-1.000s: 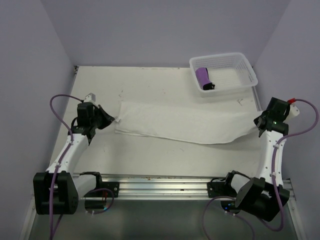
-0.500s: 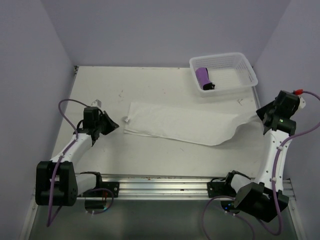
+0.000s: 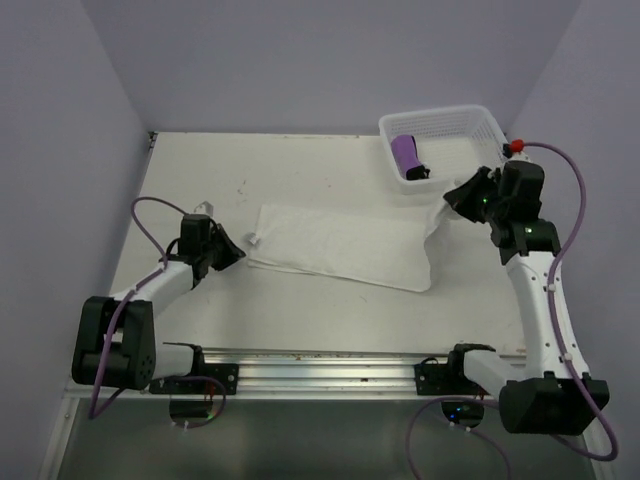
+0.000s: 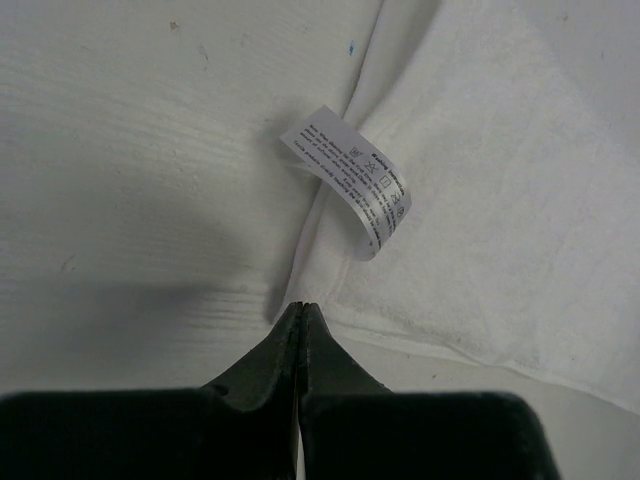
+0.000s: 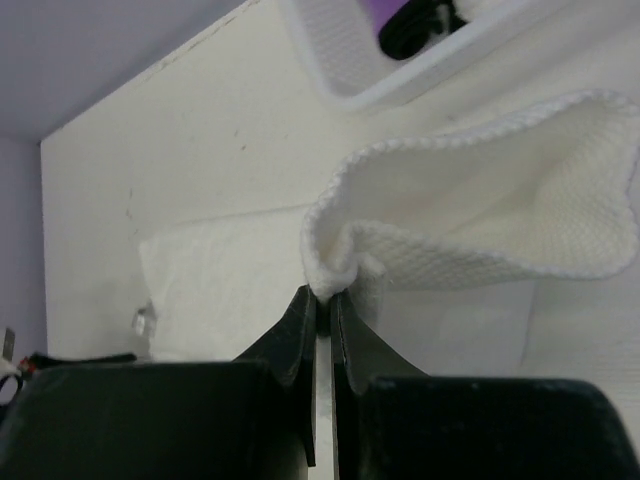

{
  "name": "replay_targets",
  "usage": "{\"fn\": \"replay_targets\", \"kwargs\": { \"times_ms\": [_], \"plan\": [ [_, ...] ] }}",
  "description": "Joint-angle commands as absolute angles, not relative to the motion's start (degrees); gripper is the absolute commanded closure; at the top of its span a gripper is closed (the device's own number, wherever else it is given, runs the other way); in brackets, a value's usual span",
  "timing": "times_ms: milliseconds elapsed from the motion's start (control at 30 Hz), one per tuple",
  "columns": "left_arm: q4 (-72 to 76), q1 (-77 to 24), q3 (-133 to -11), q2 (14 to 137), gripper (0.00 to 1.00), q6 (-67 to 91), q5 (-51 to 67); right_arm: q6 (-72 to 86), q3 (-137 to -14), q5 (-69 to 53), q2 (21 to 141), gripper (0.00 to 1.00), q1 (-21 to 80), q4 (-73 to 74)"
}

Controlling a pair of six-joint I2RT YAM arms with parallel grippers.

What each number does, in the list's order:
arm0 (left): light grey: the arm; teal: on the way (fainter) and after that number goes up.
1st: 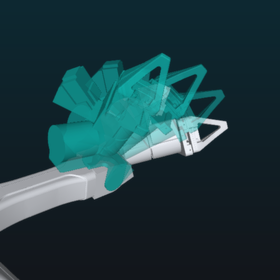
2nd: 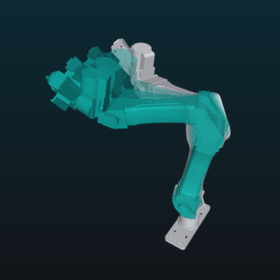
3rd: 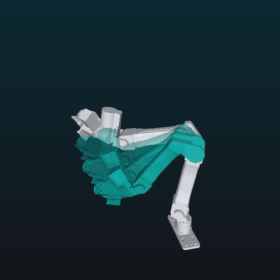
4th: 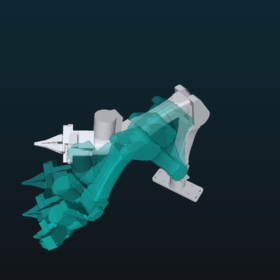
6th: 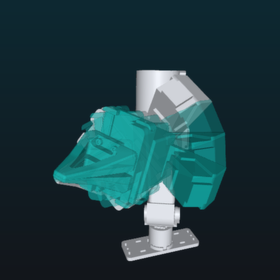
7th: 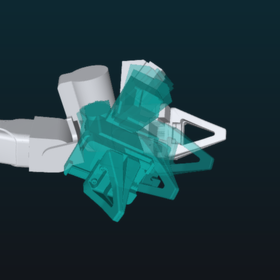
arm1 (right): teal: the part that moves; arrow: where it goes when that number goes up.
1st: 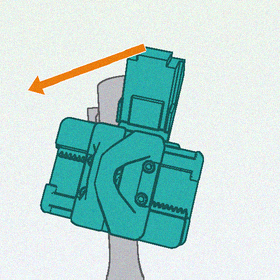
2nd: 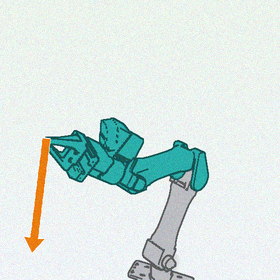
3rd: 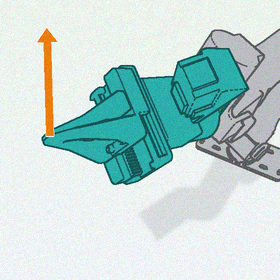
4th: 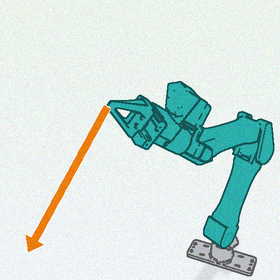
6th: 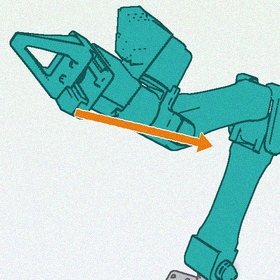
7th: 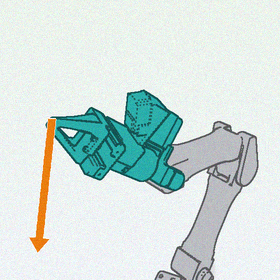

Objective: Roll the towels
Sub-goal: Fold the towel

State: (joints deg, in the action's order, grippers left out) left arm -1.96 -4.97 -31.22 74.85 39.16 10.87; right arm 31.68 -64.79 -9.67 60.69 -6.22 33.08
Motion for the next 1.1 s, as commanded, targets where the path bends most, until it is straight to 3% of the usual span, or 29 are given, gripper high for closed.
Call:
{"fn": "replay_targets", "kwargs": {
  "times_ms": [0, 433, 1067],
  "plan": [
    [1.7, -5.3, -32.1, 75.4, 1.00, 39.8, 9.2, 27.0, -69.8, -14.5, 62.3, 1.00, 0.9, 27.3],
    [4.1, -5.3, -29.9, 77.6, 1.00, 40.4, 9.0, 22.8, -83.4, -6.9, 77.6, 1.00, 25.6, 29.2],
    [6.1, -5.3, -27.6, 78.0, 1.00, 40.3, 9.7, 20.2, -104.6, -1.2, 102.9, 1.00, 39.5, 31.3]
  ]
}}
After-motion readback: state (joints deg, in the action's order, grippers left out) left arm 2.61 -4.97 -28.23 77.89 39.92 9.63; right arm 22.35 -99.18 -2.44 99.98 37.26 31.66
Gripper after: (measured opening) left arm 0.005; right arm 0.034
